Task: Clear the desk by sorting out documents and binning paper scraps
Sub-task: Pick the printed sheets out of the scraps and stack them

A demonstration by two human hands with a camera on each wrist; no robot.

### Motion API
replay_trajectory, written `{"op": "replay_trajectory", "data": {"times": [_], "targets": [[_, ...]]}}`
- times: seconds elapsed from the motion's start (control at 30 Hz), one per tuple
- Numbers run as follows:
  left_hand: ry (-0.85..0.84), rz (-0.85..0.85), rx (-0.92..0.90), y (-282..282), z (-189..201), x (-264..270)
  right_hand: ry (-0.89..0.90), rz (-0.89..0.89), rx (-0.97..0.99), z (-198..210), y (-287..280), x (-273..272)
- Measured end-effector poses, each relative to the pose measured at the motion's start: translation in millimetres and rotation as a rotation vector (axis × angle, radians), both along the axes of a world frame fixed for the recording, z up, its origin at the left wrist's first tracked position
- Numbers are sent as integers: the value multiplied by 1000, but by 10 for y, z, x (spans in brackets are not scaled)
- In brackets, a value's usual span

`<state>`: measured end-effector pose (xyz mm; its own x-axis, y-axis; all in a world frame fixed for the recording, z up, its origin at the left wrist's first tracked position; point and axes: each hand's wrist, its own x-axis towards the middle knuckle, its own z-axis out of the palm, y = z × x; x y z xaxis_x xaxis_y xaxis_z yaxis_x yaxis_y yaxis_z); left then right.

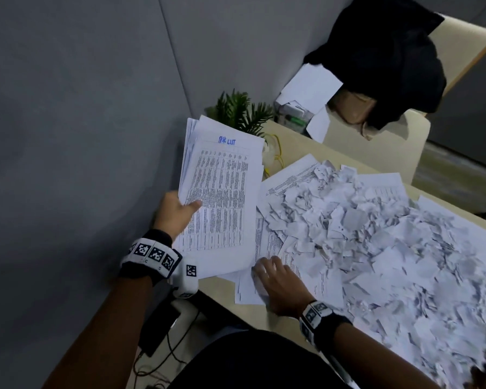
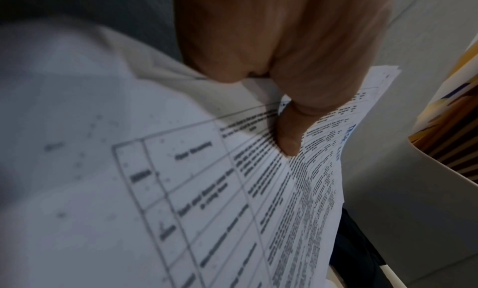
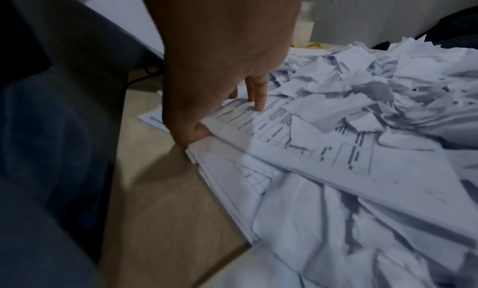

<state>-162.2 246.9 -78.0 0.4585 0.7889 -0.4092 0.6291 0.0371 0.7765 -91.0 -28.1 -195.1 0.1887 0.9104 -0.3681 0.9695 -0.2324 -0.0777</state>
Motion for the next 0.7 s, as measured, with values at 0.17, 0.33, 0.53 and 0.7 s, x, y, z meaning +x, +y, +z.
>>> {"op": "replay_trajectory", "data": {"times": [0.17, 0.33, 0.53, 0.7], "targets": [[-21, -61, -10, 22, -5, 25, -153, -32, 170, -48, -125, 22], [-37, -96, -51, 15, -19, 58, -46, -161, 329, 306, -148, 209], [-98, -59, -76, -6, 41, 133, 216, -479, 448, 629, -438, 591], [-115, -82, -83, -175, 147, 302, 193, -455, 612, 1127, -744, 803]]}}
